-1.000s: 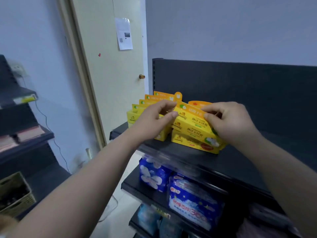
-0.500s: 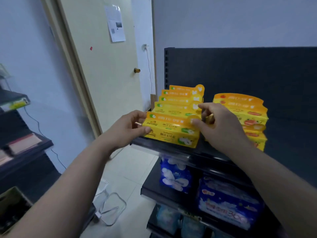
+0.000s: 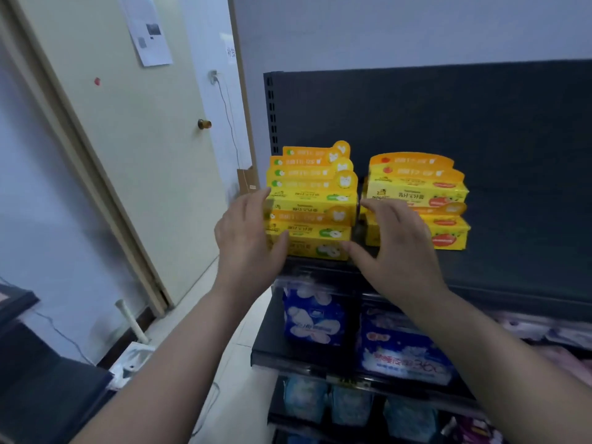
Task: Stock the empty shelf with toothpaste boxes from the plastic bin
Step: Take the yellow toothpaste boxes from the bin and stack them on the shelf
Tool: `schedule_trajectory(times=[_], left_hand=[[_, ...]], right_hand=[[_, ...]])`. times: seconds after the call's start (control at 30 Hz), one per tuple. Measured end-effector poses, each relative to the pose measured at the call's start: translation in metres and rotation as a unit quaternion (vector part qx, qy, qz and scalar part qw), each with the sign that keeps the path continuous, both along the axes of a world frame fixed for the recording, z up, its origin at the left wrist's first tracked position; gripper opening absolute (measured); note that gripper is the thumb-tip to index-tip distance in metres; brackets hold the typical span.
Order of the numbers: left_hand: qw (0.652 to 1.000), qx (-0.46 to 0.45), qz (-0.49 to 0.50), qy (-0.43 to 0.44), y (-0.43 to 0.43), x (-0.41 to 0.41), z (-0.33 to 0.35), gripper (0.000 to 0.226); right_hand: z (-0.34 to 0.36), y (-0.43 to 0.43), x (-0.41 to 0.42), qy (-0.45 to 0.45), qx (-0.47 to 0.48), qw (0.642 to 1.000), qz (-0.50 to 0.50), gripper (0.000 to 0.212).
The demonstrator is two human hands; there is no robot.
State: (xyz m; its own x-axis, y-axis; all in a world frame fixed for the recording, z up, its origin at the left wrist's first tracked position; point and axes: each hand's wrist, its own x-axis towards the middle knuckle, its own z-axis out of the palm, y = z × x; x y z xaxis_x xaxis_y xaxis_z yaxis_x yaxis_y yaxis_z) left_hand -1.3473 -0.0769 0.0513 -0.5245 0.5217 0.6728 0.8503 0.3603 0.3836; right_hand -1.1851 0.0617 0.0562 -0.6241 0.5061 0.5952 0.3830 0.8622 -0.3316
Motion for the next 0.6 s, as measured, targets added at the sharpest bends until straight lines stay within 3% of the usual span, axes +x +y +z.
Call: schedule_trajectory(times=[0.3, 0.6], left_hand=[[0.985, -0.026, -0.147, 0.085, 0.063, 0.105, 0.005, 0.057], [0.934, -0.11, -0.333, 0.072, 0.136, 0.325, -0.008, 0.066]], right_hand=[[0.008, 0.021, 0.108, -0.017, -0.001, 0.996, -0.082, 0.07], [-0.002, 0.024, 0.351, -0.051, -0.034, 0.959, -0.276, 0.067]])
